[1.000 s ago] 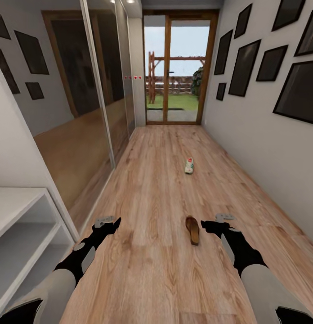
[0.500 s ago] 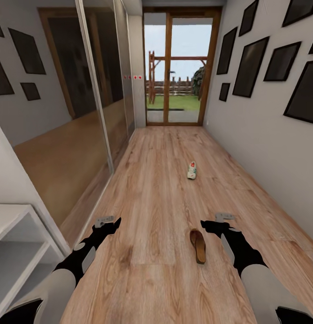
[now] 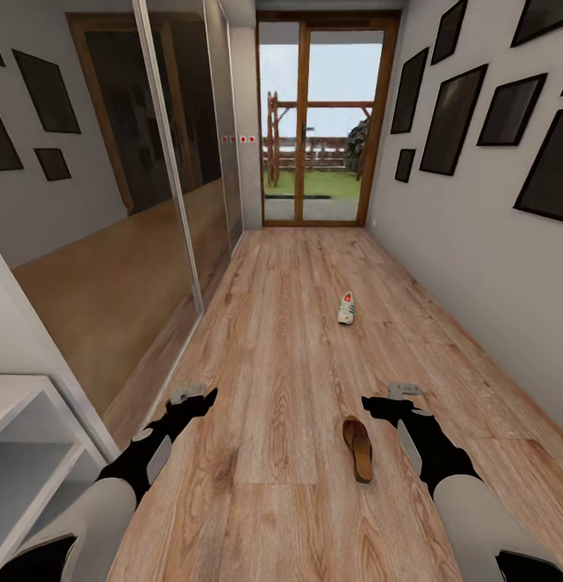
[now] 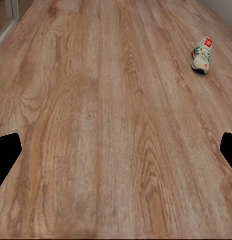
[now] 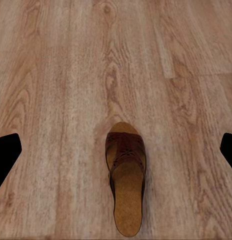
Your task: Pick up the two gym shoes and the two sandals from the corridor floor and place them onto the hallstand (shoe rack) in the corridor, making sure they are on the rack and not on the floor. Arrange them so the two gym shoes are next to each other and the two sandals are next to each other.
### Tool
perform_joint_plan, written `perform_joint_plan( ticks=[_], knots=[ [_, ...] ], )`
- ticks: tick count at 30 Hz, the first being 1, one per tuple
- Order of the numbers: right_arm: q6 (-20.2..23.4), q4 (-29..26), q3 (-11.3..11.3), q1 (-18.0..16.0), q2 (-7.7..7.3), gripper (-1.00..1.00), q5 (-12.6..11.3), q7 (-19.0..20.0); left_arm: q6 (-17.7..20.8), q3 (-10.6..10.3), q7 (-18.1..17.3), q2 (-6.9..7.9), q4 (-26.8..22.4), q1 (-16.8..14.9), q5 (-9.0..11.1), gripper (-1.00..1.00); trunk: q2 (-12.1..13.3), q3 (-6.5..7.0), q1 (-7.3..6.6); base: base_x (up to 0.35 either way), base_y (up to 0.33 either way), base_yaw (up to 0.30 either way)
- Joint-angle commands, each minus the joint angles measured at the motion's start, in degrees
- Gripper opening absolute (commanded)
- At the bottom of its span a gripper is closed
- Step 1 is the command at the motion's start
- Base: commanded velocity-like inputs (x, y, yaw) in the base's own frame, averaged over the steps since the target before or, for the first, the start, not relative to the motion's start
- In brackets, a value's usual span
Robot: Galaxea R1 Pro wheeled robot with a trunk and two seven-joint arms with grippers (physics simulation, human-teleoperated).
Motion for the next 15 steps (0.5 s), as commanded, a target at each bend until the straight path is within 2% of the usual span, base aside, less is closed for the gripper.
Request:
perform_joint_plan(
  ticks=[1,2,5,6,8,10,15],
  knots=[
    [0.3,0.0,-0.3,0.0,0.04,1.0,0.6,0.3,1.2,0.4,-0.3,-0.05,-0.7,-0.1,-0.2,1.0,0.0,-0.05,-0.01,0.002,0.0,0.0],
    [0.4,0.2,-0.3,0.0,0.04,1.0,0.6,-0.3,4.0,0.4,0.0,-0.11,-2.6,-0.3,-0.2,1.0,0.0,-0.05,-0.01,0.001,0.0,0.0],
    [0.4,0.3,-0.3,0.0,0.09,1.0,0.6,-1.9,8.5,0.4,1.0,-0.3,-6.4,-0.6,-0.2,1.0,0.0,-0.05,-0.01,0.0,0.0,0.0],
    [0.4,0.4,-0.3,0.0,0.04,1.0,0.6,-3.1,11.2,0.4,2.1,-0.6,-9.2,-0.9,-0.2,1.0,0.0,-0.05,-0.01,0.0,0.0,0.0],
    [0.4,0.4,-0.3,0.0,-0.04,1.0,0.6,-4.1,13.7,0.4,3.3,-0.97,-11.9,-1.6,-0.2,1.0,0.0,-0.05,-0.01,0.0,0.0,0.0],
    [0.4,0.4,-0.3,0.0,-0.13,1.0,0.6,-5.1,17.4,0.4,5.3,-1.7,-15.1,-3.2,-0.3,1.0,0.0,-0.05,-0.01,0.0,0.0,0.0],
    [-0.1,0.4,-0.3,0.0,-0.11,1.0,0.4,-5.8,24.9,-0.3,9.8,-3.03,-18.0,-8.3,-0.5,1.0,0.0,-0.05,-0.01,0.0,0.0,0.0]
  ],
)
